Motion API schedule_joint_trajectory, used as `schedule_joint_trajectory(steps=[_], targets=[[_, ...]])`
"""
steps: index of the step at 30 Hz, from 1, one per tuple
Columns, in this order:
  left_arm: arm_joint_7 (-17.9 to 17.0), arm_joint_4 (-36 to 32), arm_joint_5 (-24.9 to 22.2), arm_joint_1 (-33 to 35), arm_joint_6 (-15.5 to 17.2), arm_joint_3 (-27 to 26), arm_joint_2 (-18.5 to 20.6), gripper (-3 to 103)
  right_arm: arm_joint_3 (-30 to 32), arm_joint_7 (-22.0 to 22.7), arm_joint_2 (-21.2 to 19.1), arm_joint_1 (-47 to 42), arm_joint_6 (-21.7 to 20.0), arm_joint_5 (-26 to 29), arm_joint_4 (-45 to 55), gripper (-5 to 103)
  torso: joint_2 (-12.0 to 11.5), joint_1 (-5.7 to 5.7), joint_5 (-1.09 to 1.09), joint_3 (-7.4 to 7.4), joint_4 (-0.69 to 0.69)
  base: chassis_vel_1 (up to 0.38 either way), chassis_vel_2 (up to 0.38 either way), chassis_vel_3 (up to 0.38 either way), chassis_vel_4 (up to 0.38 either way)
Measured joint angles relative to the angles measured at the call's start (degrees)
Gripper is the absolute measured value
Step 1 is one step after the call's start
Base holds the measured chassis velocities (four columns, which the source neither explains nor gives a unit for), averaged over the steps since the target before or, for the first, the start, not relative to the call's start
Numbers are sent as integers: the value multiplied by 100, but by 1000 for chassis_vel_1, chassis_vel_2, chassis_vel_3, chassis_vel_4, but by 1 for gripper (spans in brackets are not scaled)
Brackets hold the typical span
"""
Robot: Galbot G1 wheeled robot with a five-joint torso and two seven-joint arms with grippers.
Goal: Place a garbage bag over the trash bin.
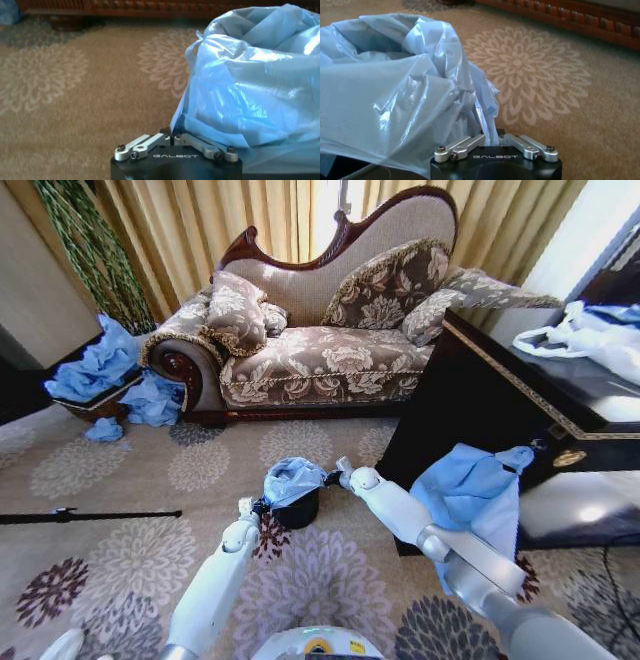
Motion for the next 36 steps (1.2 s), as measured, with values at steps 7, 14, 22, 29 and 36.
schedule_joint_trajectory(steps=[7, 14, 22, 29, 36], targets=[[87, 122, 306, -8, -61, 11, 16, 0, 65, 82, -3, -110, 148, -173, -27, 0, 0, 0, 0, 0, 0, 0, 0, 0, 0], [155, 272, 639, -56, -120, 11, 10, 22, 92, 353, 124, -139, 199, -278, -129, 0, 0, 0, -1, 1, 0, 0, 0, 0, 0], [170, 157, 775, 27, -175, -10, 57, 43, 80, 570, 65, -189, 93, -318, 78, 21, 0, 0, -1, 1, 0, 0, 0, 0, 0], [179, -254, 734, 293, -169, -39, 191, 70, 68, 879, -285, -380, -177, 19, 691, 49, 0, 0, -1, 1, -1, 0, 0, 0, 0], [214, -448, 744, 458, -145, -27, 243, 96, 89, 1070, -396, -651, -202, 75, 961, 76, 0, 0, -1, 1, -1, 0, 0, 0, 0]])
